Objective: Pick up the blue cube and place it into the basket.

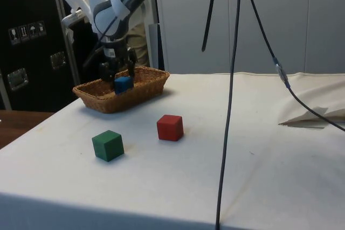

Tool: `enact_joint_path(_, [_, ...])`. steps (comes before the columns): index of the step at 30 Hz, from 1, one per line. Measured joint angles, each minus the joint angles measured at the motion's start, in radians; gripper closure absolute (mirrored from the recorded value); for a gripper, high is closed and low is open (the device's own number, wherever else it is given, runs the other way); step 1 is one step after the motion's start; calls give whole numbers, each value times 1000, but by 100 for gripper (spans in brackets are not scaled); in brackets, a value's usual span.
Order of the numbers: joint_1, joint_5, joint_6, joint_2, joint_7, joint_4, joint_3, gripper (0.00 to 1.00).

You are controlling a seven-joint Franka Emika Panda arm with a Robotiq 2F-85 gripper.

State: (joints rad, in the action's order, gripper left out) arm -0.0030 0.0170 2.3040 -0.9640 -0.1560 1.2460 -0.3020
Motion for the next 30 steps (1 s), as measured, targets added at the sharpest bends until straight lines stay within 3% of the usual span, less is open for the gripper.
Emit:
enact_joint_path(9, [5, -2, -56, 65, 5, 19, -9, 0])
enact_joint_path(30, [36, -2, -83, 206, 4, 128, 3, 0])
